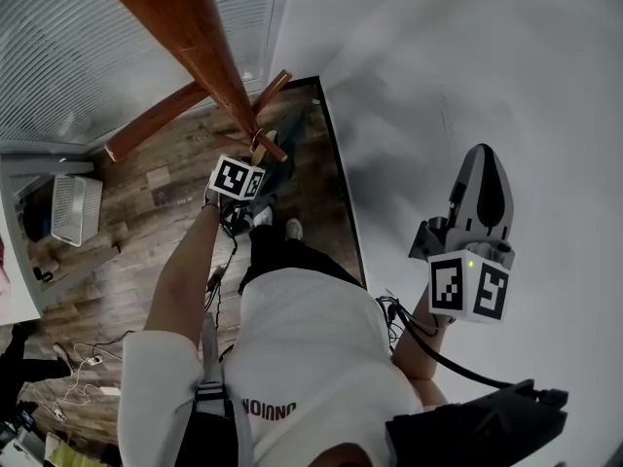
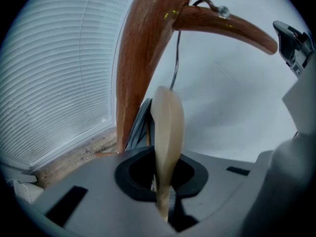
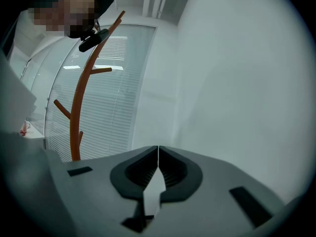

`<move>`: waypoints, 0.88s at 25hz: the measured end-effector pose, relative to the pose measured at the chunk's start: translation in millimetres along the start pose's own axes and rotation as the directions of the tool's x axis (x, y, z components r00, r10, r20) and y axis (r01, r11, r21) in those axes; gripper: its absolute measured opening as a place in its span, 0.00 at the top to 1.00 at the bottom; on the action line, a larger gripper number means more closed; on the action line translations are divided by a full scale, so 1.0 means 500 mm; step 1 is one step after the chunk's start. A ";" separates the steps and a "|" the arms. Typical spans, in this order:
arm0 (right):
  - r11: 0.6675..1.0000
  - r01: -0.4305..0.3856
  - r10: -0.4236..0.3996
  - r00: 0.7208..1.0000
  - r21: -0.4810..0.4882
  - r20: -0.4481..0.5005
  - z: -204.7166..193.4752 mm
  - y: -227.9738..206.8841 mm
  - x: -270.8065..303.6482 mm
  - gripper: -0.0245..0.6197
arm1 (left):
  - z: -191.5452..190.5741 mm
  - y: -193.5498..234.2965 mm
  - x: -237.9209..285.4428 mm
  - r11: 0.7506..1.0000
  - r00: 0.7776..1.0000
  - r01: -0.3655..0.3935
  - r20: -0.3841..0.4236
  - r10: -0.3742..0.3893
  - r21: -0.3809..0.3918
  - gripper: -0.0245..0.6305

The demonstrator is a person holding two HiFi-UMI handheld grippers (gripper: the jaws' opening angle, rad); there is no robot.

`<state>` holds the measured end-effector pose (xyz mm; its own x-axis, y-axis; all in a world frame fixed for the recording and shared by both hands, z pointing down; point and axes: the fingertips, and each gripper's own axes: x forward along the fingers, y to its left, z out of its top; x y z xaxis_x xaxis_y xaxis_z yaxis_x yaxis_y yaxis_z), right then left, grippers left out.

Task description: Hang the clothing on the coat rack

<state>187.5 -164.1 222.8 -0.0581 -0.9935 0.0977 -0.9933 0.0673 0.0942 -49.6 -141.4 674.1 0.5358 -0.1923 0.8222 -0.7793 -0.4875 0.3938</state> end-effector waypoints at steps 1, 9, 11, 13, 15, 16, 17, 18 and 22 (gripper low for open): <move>1.000 0.000 0.000 1.000 0.000 0.000 0.000 -0.001 0.000 0.93 | 0.002 0.001 0.001 1.000 1.000 -0.004 0.004 0.004 -0.004 0.91; 1.000 0.009 -0.009 1.000 0.001 -0.003 -0.004 -0.009 -0.002 0.93 | 0.006 0.014 0.002 0.999 0.999 -0.042 0.023 0.042 -0.019 0.91; 1.000 0.007 -0.007 1.000 -0.002 -0.005 -0.004 -0.007 -0.001 0.93 | 0.007 0.018 0.001 0.999 0.998 -0.047 0.034 0.048 -0.024 0.91; 1.000 0.009 -0.009 1.000 -0.002 -0.006 -0.004 -0.009 -0.003 0.93 | 0.008 0.022 0.000 0.998 0.998 -0.059 0.037 0.059 -0.024 0.90; 1.000 0.011 -0.011 1.000 0.001 -0.004 -0.005 -0.010 -0.005 0.93 | 0.008 0.028 -0.001 0.997 0.996 -0.080 0.033 0.080 -0.012 0.90; 1.000 0.011 -0.011 1.000 0.002 -0.003 -0.005 -0.011 -0.005 0.93 | 0.008 0.029 -0.002 0.996 0.996 -0.089 0.031 0.089 -0.005 0.90; 1.000 0.009 -0.009 1.000 0.003 -0.001 -0.006 -0.011 -0.006 0.93 | 0.008 0.030 -0.003 0.995 0.995 -0.095 0.030 0.095 0.001 0.88; 1.000 0.008 -0.008 1.000 0.004 0.000 -0.006 -0.011 -0.007 0.93 | 0.008 0.029 -0.003 0.995 0.995 -0.099 0.031 0.099 0.007 0.85; 1.000 0.004 -0.004 1.000 0.006 -0.002 -0.008 -0.011 -0.010 0.93 | 0.014 0.026 -0.007 0.992 0.991 -0.121 0.057 0.119 0.034 0.79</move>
<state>193.8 -158.9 225.8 -0.0541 -0.9936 0.0997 -0.9940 0.0630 0.0889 -59.5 -153.3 673.2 0.4573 -0.2971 0.8382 -0.8269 -0.4891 0.2777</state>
